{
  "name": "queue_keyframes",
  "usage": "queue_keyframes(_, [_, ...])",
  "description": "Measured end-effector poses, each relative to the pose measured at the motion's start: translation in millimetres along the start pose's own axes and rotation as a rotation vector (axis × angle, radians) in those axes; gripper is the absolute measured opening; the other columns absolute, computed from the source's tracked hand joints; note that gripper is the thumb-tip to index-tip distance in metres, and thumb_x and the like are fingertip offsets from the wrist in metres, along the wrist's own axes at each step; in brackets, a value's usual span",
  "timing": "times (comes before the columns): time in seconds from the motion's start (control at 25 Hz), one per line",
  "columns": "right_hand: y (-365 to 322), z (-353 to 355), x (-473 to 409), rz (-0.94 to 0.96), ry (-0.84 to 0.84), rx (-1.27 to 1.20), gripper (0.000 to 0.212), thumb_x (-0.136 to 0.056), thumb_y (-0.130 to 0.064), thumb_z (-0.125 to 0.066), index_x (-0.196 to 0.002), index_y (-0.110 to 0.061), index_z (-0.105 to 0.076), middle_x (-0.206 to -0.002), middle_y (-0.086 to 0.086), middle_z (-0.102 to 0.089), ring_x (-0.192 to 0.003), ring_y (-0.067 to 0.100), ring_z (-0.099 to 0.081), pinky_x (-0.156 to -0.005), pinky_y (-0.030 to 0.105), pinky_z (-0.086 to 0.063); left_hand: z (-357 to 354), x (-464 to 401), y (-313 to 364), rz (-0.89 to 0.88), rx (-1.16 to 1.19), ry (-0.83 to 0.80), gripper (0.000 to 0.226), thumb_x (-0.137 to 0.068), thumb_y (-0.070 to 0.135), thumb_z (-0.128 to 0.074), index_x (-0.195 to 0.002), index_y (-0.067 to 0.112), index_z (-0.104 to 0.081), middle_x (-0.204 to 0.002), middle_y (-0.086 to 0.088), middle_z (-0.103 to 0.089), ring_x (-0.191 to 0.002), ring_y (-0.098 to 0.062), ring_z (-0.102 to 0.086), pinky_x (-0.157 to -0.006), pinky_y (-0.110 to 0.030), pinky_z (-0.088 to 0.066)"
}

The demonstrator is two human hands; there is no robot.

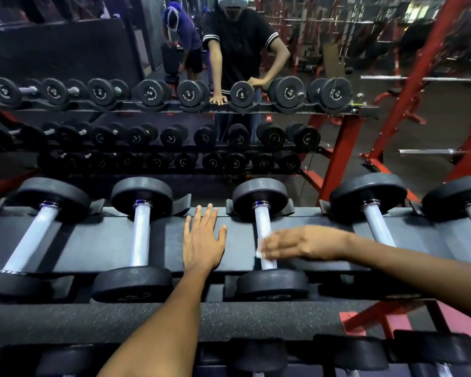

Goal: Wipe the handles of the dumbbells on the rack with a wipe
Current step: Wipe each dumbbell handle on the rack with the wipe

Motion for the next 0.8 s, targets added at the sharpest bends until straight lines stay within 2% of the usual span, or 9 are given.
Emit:
queue_keyframes(0.12, [42, 16, -9, -0.239, 0.118, 0.061, 0.044, -0.098, -0.003, -0.024, -0.136, -0.003, -0.045, -0.141, 0.016, -0.046, -0.133, 0.026, -0.039, -0.112, 0.039, -0.032, 0, 2, 0, -0.001, 0.01, 0.007, 0.055, -0.101, 0.042, -0.032, -0.153, 0.025, -0.025, -0.161, 0.01, -0.015, -0.149, -0.009, 0.001, -0.121, -0.033, 0.007])
queue_keyframes(0.16, [35, 9, -10, -0.216, 0.107, 0.043, 0.042, -0.098, -0.002, -0.026, -0.134, -0.002, -0.047, -0.139, 0.018, -0.048, -0.132, 0.027, -0.04, -0.113, 0.036, -0.029, 0, 2, 0, 0.001, 0.011, 0.005, 0.055, -0.101, 0.042, -0.032, -0.153, 0.025, -0.025, -0.161, 0.01, -0.015, -0.149, -0.009, 0.001, -0.121, -0.033, 0.007])
queue_keyframes(0.28, [-12, -14, -13, 0.118, -0.102, 0.042, 0.04, -0.101, -0.011, -0.027, -0.124, 0.001, -0.058, -0.125, 0.017, -0.059, -0.121, 0.029, -0.052, -0.106, 0.036, -0.04, -1, 0, 0, -0.001, -0.006, 0.01, 0.054, -0.101, 0.043, -0.031, -0.153, 0.026, -0.025, -0.161, 0.01, -0.015, -0.149, -0.009, 0.001, -0.121, -0.033, 0.007])
queue_keyframes(0.44, [36, 32, -29, -0.041, 0.038, 0.221, 0.047, -0.102, -0.01, -0.02, -0.116, -0.001, -0.064, -0.12, 0.015, -0.063, -0.113, 0.029, -0.059, -0.099, 0.039, -0.047, -2, 2, -1, 0.004, 0.0, -0.002, 0.054, -0.102, 0.043, -0.03, -0.153, 0.026, -0.024, -0.161, 0.01, -0.015, -0.149, -0.008, 0.001, -0.121, -0.032, 0.007])
queue_keyframes(0.52, [9, 3, -35, -0.004, -0.164, 0.075, 0.034, -0.091, 0.003, -0.04, -0.115, -0.002, -0.064, -0.118, 0.014, -0.063, -0.112, 0.029, -0.059, -0.096, 0.04, -0.049, -2, 1, -1, 0.004, -0.012, -0.008, 0.054, -0.102, 0.043, -0.03, -0.153, 0.026, -0.024, -0.161, 0.01, -0.015, -0.149, -0.008, 0.001, -0.12, -0.032, 0.007])
queue_keyframes(0.6, [-9, -16, -41, 0.064, -0.423, -0.024, 0.038, -0.084, 0.005, -0.046, -0.116, -0.008, -0.063, -0.118, 0.009, -0.062, -0.113, 0.027, -0.056, -0.091, 0.039, -0.049, -3, -1, 0, -0.001, -0.011, 0.004, 0.054, -0.102, 0.043, -0.031, -0.153, 0.026, -0.024, -0.161, 0.01, -0.015, -0.149, -0.009, 0.0, -0.121, -0.032, 0.007])
queue_keyframes(0.64, [4, -8, -47, -0.017, -0.492, 0.067, 0.037, -0.086, 0.001, -0.045, -0.115, -0.011, -0.063, -0.118, 0.006, -0.062, -0.113, 0.026, -0.055, -0.09, 0.039, -0.049, -3, -1, 0, -0.001, -0.003, 0.003, 0.054, -0.102, 0.043, -0.031, -0.153, 0.026, -0.025, -0.161, 0.01, -0.016, -0.149, -0.009, 0.0, -0.121, -0.032, 0.007])
queue_keyframes(0.72, [34, 11, -67, -0.196, -0.421, 0.267, 0.03, -0.088, -0.004, -0.043, -0.109, -0.01, -0.064, -0.114, 0.007, -0.063, -0.111, 0.028, -0.056, -0.09, 0.04, -0.047, -2, 1, 0, -0.001, 0.003, 0.003, 0.054, -0.102, 0.043, -0.032, -0.152, 0.026, -0.026, -0.16, 0.01, -0.017, -0.149, -0.009, -0.001, -0.121, -0.032, 0.006])
queue_keyframes(0.8, [26, -7, -77, -0.204, -0.591, 0.354, 0.028, -0.086, -0.004, -0.042, -0.105, -0.006, -0.064, -0.107, 0.012, -0.064, -0.103, 0.032, -0.06, -0.084, 0.039, -0.05, -2, 2, -2, 0.003, -0.003, 0.001, 0.054, -0.102, 0.042, -0.032, -0.152, 0.026, -0.027, -0.16, 0.01, -0.018, -0.149, -0.009, -0.002, -0.121, -0.032, 0.006])
Point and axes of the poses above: each hand's wrist, its own x-axis away from the middle knuckle, its own z-axis out of the back of the hand, y = z × x, the point moved 8 cm from there along -x, towards the middle knuckle
